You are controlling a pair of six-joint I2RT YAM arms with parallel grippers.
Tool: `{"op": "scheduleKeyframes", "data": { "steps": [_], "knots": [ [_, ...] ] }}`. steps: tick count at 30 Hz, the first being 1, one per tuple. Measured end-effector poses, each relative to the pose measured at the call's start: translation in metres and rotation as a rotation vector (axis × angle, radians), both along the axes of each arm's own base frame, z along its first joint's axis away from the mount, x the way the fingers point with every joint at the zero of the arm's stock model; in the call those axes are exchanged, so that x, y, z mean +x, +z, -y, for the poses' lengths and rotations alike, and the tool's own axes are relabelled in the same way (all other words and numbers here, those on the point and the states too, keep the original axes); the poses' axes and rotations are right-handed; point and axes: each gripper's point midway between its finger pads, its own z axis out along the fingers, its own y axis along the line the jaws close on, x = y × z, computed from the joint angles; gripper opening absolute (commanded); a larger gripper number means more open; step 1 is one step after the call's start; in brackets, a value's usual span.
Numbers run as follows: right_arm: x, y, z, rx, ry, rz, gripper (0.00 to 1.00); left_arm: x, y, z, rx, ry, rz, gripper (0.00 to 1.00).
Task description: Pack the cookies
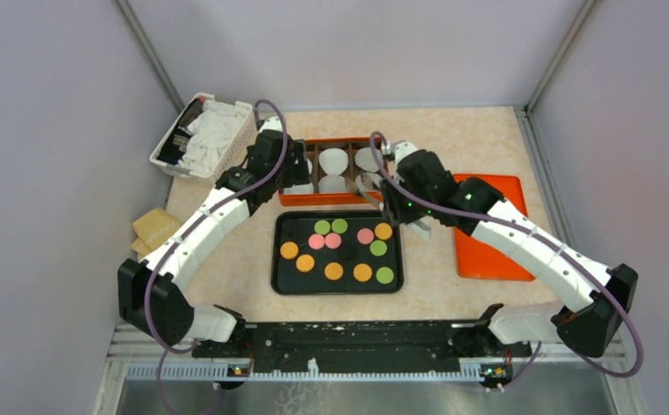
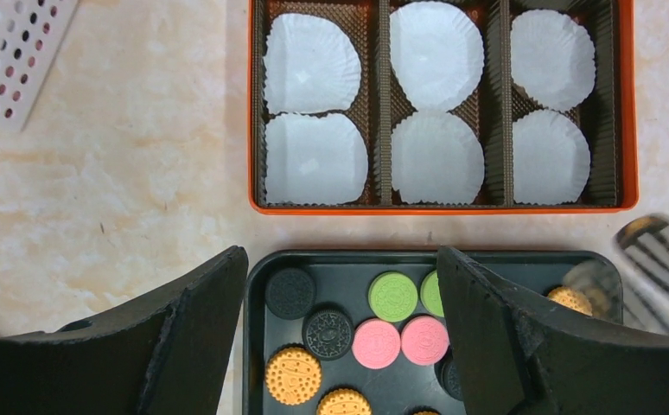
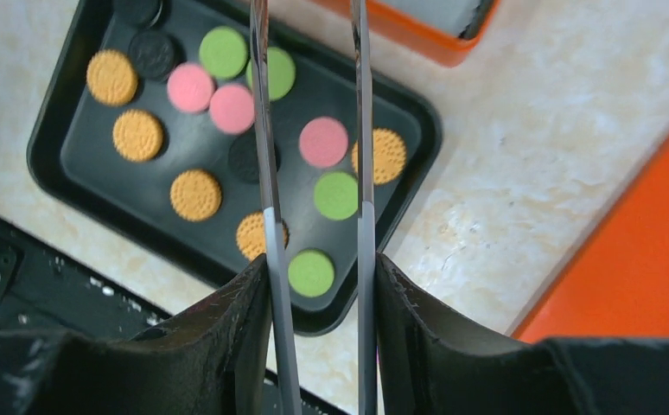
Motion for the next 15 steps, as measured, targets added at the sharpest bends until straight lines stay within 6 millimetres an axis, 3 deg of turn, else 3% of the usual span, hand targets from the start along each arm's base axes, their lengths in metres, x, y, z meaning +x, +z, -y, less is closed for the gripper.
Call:
{"op": "scheduleKeyframes", "data": {
  "steps": [4,8,15],
  "knots": [
    [-0.029,-0.022,-0.018,-0.034,0.084,-0.043,0.39,-0.004,-0.009,0.0,-0.002,-0.003,-0.019,0.87],
    [-0.052,-0.042,-0.028,-0.073,0.136,-0.077,0.43,-0.005,-0.004,-0.003,-0.006,0.013,-0.003,0.88],
    [-0.066,-0.08,-0.033,-0.134,0.143,-0.134,0.43,-0.012,0.013,-0.006,-0.026,0.012,0.035,0.89]
  ]
}}
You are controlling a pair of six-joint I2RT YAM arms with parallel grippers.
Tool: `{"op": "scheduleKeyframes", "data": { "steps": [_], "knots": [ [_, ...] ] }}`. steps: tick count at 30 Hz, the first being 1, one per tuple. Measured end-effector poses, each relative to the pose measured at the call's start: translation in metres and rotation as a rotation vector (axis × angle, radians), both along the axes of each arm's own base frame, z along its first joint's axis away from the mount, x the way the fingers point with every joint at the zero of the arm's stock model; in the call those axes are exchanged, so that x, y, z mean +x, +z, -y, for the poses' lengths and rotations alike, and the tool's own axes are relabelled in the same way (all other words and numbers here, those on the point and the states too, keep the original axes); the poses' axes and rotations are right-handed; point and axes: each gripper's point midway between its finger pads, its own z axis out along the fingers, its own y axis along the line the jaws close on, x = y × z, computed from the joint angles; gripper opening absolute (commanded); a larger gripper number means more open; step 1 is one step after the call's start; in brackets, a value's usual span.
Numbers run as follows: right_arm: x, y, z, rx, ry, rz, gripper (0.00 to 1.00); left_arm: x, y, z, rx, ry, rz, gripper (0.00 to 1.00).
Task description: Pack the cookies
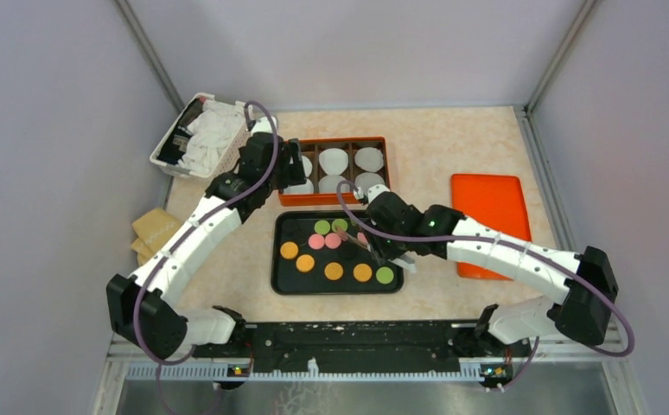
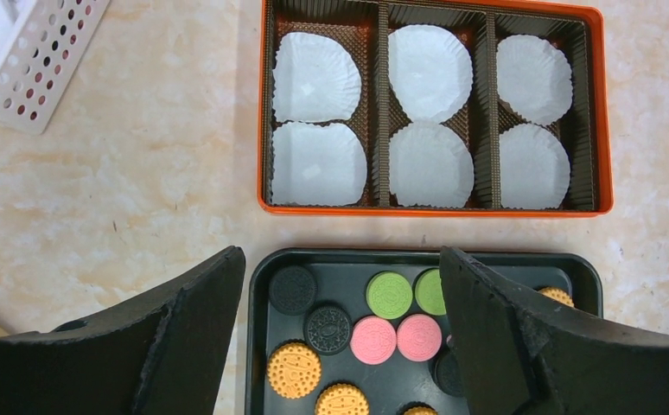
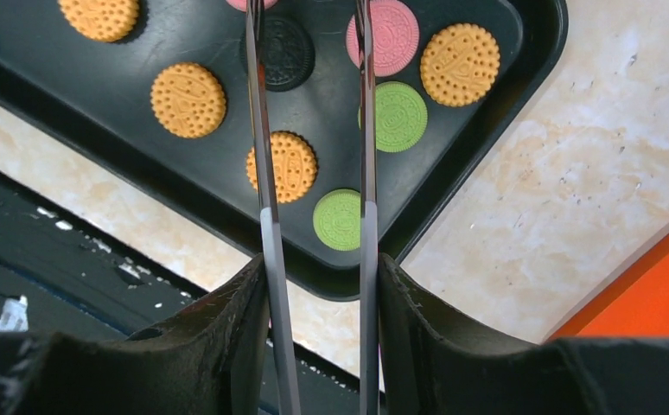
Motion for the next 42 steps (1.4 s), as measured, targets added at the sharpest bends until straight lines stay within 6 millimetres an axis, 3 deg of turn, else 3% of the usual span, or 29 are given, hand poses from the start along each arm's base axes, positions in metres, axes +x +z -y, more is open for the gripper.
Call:
{"op": "scheduleKeyframes", "data": {
  "steps": [10,26,35,38,42],
  "knots": [
    [0.002,-0.028,-0.001,-0.058,-0.038,-0.026,0.43,-0.005,-0.006,-0.001,0.004,-0.012,-0.012,0.9],
    [-0.035,-0.025,-0.008,-0.055,-0.008,-0.059,0.44,-0.011,-0.008,0.006,-0.021,-0.055,-0.025,0.9],
    [-0.056,-0.039,0.001,-0.093,-0.016,-0.115,0.43,-0.015,-0.015,0.009,-0.028,-0.073,-0.041,0.9],
    [-0.065,-0.047,0.007,-0.115,-0.02,-0.142,0.39,-0.016,-0.018,0.01,-0.03,-0.079,-0.046,0.9],
    [-0.07,-0.048,0.009,-0.127,-0.027,-0.149,0.22,-0.017,-0.02,0.012,-0.04,-0.09,-0.054,0.89]
  ]
}}
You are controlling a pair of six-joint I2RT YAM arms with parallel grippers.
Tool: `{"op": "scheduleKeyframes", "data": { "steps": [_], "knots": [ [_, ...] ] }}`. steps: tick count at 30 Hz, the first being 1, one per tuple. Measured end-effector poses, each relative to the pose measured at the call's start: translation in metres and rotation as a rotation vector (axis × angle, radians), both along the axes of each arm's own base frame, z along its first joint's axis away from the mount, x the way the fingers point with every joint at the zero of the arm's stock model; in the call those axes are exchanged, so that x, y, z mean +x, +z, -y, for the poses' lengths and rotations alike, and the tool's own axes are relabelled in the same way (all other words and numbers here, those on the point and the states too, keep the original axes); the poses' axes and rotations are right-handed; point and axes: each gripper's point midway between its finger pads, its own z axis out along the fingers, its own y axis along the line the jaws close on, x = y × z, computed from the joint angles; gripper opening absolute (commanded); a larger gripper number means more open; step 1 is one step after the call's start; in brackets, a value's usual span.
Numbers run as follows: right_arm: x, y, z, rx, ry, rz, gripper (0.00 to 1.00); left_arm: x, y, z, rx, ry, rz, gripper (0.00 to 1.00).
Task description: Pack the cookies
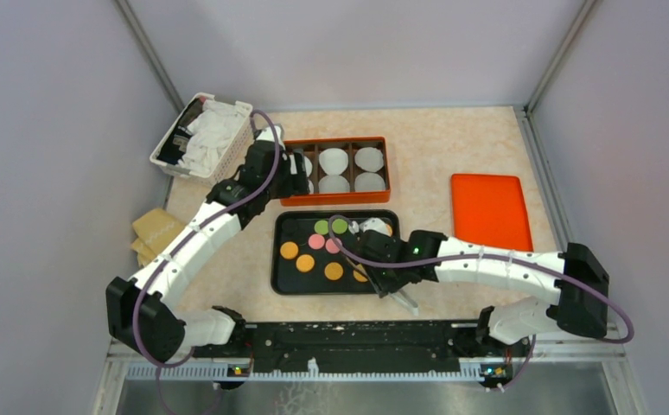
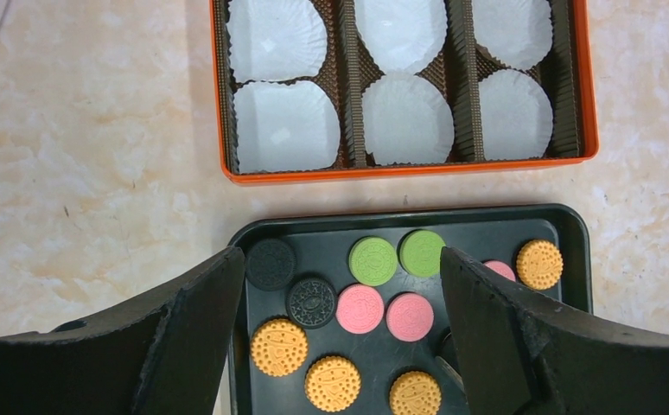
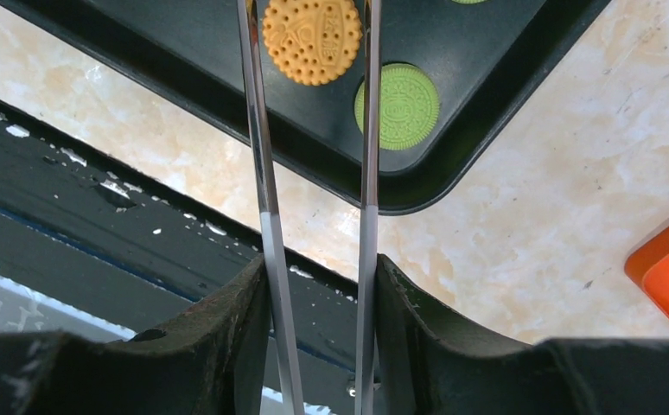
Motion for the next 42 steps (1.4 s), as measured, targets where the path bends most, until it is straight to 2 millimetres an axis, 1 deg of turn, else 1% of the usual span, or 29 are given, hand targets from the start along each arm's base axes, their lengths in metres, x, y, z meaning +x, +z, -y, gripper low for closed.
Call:
{"op": "scheduleKeyframes", "data": {
  "steps": [2,4,5,6,9,12,15,17,19,22,23,24,26,28,29,30,33,38,42],
  "knots": [
    [0.0,0.001,0.002,-0.014,-0.002,0.008,0.13,0.0,0.001,0.002,-0.007,-0.005,0.002,0.88],
    [0.002,0.004,0.002,-0.025,-0.008,0.02,0.08,0.0,0.001,0.002,-0.009,-0.007,0.003,0.87],
    [0.005,0.007,0.001,-0.032,-0.012,0.034,0.03,0.001,0.001,0.002,-0.01,-0.006,0.004,0.87],
    [0.009,0.011,0.0,-0.034,-0.018,0.05,0.01,0.001,0.002,0.002,-0.009,-0.004,0.007,0.87],
    [0.02,0.024,-0.008,-0.029,-0.031,0.098,0.0,0.004,0.004,0.0,-0.009,0.013,0.02,0.87],
    [0.033,0.041,-0.022,-0.01,-0.035,0.15,0.0,0.007,0.008,-0.005,-0.001,0.041,0.032,0.89],
    [0.047,0.056,-0.036,-0.001,-0.033,0.205,0.0,0.019,0.024,-0.013,-0.019,0.082,0.062,0.89],
    [0.057,0.065,-0.044,0.0,-0.031,0.242,0.0,0.034,0.04,-0.028,-0.064,0.129,0.086,0.89],
    [0.068,0.075,-0.054,0.002,-0.026,0.284,0.0,0.053,0.052,-0.057,-0.12,0.213,0.115,0.88],
    [0.091,0.092,-0.071,0.03,-0.027,0.331,0.0,0.07,0.053,-0.097,-0.147,0.331,0.123,0.89],
    [0.1,0.096,-0.076,0.041,-0.031,0.344,0.0,0.074,0.05,-0.102,-0.148,0.35,0.117,0.89],
    [0.113,0.1,-0.081,0.052,-0.038,0.359,0.0,0.077,0.047,-0.102,-0.149,0.354,0.111,0.89],
    [0.136,0.105,-0.089,0.064,-0.052,0.383,0.0,0.079,0.041,-0.098,-0.151,0.344,0.094,0.89],
    [0.166,0.106,-0.1,0.069,-0.066,0.407,0.0,0.081,0.036,-0.094,-0.151,0.334,0.084,0.9],
    [0.177,0.105,-0.105,0.067,-0.065,0.414,0.0,0.082,0.036,-0.093,-0.152,0.331,0.083,0.9],
    [0.191,0.103,-0.111,0.062,-0.067,0.423,0.0,0.082,0.036,-0.093,-0.152,0.328,0.085,0.9],
    [0.224,0.09,-0.131,0.051,-0.057,0.434,0.0,0.084,0.039,-0.092,-0.156,0.325,0.099,0.9],
    [0.257,0.06,-0.157,0.042,-0.023,0.406,0.0,0.085,0.039,-0.091,-0.16,0.315,0.1,0.9],
    [0.273,0.045,-0.164,0.045,-0.008,0.384,0.0,0.085,0.038,-0.091,-0.159,0.314,0.103,0.91]
  ]
}}
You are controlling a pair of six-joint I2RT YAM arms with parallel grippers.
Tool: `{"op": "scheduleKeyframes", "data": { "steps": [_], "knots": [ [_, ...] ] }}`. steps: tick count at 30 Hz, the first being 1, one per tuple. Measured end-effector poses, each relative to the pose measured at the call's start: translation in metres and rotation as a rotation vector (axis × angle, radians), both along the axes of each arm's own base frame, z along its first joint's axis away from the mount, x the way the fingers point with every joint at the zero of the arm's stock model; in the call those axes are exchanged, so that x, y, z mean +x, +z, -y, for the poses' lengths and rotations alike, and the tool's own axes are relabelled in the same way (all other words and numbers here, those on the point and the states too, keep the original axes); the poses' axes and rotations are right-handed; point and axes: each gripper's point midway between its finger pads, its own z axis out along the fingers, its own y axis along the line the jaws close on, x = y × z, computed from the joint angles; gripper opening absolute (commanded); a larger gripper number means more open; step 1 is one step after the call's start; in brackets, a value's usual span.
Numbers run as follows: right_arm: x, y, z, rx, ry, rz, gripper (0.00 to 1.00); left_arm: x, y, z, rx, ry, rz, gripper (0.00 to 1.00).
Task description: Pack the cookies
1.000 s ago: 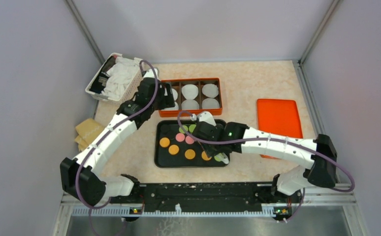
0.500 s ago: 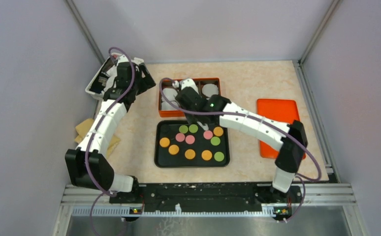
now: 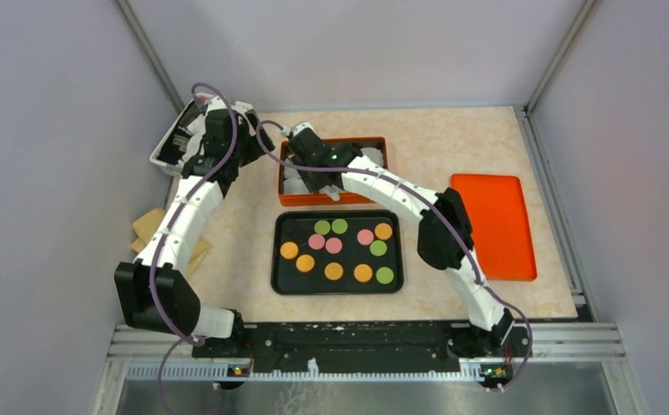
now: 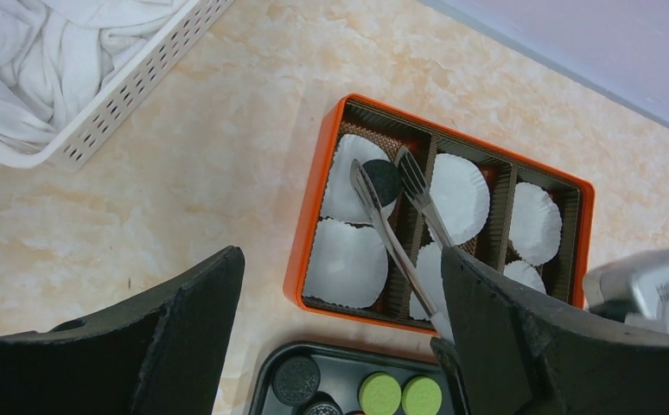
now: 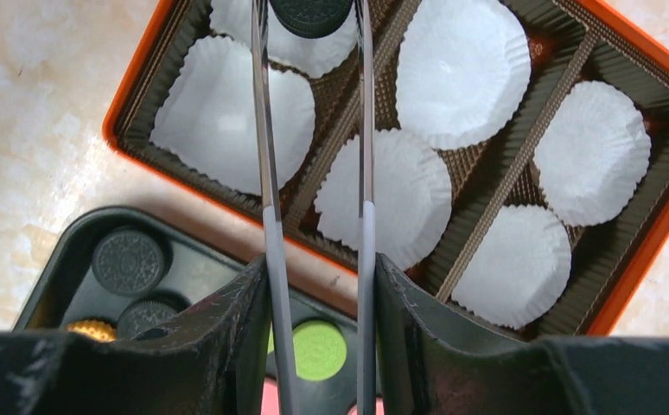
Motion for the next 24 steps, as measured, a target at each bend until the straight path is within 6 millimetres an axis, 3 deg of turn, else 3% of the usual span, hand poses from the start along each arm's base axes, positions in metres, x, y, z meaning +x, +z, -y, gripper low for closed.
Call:
{"op": "scheduleKeyframes", "data": {
  "steps": [3,8,18,24],
  "knots": [
    [0.012,-0.004,0.0,0.002,-0.001,-0.006,0.01,0.0,-0.002,0.0,0.001,0.0,-0.002,0.91],
    [0.021,-0.003,0.005,-0.007,0.002,-0.001,0.31,0.0,-0.003,0.0,0.002,-0.002,0.002,0.91],
    [0.019,-0.004,0.003,-0.005,0.03,-0.011,0.32,-0.001,-0.01,0.0,0.004,-0.003,-0.008,0.9],
    [0.015,-0.005,-0.002,0.017,0.053,-0.032,0.49,-0.002,-0.009,0.0,0.004,-0.007,-0.002,0.9]
  ]
}}
